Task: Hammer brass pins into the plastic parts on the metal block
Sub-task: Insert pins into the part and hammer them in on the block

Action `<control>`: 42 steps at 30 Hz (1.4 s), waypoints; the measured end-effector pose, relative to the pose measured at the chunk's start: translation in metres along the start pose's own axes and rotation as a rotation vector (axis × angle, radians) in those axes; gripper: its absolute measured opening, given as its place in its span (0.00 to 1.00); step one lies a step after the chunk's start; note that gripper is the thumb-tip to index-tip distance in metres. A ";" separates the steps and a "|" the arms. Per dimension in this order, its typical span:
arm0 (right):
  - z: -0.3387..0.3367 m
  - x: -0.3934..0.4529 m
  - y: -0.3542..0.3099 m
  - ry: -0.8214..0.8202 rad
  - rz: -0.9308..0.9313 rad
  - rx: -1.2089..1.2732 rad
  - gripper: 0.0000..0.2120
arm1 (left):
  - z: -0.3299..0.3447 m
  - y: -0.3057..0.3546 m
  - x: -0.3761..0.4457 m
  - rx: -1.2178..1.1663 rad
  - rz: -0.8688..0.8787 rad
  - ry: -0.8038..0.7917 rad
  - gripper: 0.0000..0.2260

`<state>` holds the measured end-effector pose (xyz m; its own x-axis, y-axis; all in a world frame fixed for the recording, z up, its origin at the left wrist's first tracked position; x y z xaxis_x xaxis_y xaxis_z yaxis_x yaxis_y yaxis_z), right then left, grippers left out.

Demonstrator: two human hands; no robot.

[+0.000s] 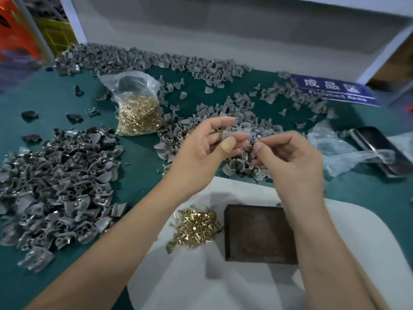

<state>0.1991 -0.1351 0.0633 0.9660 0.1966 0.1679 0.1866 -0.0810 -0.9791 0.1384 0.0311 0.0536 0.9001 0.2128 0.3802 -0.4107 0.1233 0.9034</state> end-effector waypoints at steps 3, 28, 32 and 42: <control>-0.006 0.003 0.002 -0.057 0.060 0.093 0.05 | 0.006 -0.007 -0.004 -0.001 -0.009 -0.012 0.08; 0.001 -0.004 -0.003 -0.187 0.062 0.168 0.09 | 0.002 -0.013 -0.015 -0.107 -0.068 0.090 0.10; 0.000 -0.005 -0.004 -0.152 -0.045 -0.013 0.07 | 0.004 -0.010 -0.019 -0.002 -0.046 0.078 0.08; 0.001 -0.012 -0.005 -0.125 -0.204 -0.232 0.03 | 0.003 -0.009 -0.025 0.251 0.091 0.099 0.07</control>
<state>0.1865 -0.1360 0.0660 0.8777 0.3489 0.3285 0.4238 -0.2452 -0.8719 0.1203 0.0220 0.0371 0.8376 0.3068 0.4519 -0.4293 -0.1418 0.8920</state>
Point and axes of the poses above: each hand's wrist, its own x-axis towards the middle knuckle, its own z-axis out of the palm, y = z × x, the point moved 2 cm from there along x, towards the middle knuckle, and after that the axes turned 8 degrees about z, right-handed, at the moved point
